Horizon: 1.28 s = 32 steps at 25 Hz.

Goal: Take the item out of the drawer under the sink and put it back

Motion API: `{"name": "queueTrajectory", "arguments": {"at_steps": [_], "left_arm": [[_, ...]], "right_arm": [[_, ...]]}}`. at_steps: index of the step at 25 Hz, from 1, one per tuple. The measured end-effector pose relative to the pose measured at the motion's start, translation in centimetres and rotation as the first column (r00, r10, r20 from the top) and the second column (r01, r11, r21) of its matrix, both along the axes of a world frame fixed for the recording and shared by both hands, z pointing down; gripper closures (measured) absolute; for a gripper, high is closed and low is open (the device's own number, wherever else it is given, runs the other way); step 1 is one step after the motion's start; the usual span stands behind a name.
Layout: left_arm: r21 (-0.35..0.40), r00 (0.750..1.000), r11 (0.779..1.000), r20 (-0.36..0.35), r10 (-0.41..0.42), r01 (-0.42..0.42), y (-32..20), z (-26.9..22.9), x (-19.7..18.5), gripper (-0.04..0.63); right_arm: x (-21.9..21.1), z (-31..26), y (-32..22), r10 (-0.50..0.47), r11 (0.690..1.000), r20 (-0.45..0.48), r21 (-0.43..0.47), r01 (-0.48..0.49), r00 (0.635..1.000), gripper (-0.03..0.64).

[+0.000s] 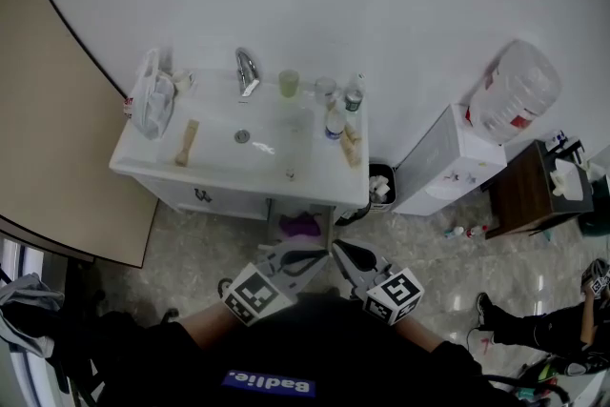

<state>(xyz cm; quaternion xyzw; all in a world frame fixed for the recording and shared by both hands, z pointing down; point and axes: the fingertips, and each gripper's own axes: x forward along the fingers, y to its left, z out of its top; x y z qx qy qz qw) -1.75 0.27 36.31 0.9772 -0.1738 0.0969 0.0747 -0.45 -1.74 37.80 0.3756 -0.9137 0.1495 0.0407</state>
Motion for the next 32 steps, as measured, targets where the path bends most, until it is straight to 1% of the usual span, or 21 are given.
{"name": "queueTrajectory", "arguments": {"at_steps": [2, 5, 9, 19, 32], "left_arm": [[-0.025, 1.000, 1.000, -0.017, -0.001, 0.000, 0.1, 0.1, -0.3, 0.589], [-0.036, 1.000, 0.999, -0.021, -0.005, 0.004, 0.3, 0.3, -0.5, 0.589], [-0.035, 1.000, 0.999, -0.018, -0.003, 0.002, 0.3, 0.7, -0.7, 0.590], [-0.035, 1.000, 0.999, -0.015, 0.014, -0.014, 0.1, 1.1, -0.5, 0.589], [-0.031, 1.000, 0.999, -0.010, 0.016, -0.016, -0.4, 1.2, -0.4, 0.589]], "right_arm": [[-0.3, -0.2, 0.3, -0.015, 1.000, -0.005, 0.009, 0.015, 1.000, 0.615], [-0.6, -0.4, 0.8, -0.027, 0.999, 0.000, 0.018, 0.027, 1.000, 0.615], [-1.0, -0.3, 1.0, -0.036, 0.999, 0.005, 0.012, 0.036, 0.999, 0.615], [-1.1, 0.3, 0.8, -0.035, 0.999, -0.010, 0.010, 0.035, 0.999, 0.615], [-1.1, 0.5, 0.4, -0.041, 0.999, -0.024, 0.008, 0.041, 0.999, 0.615]]}}
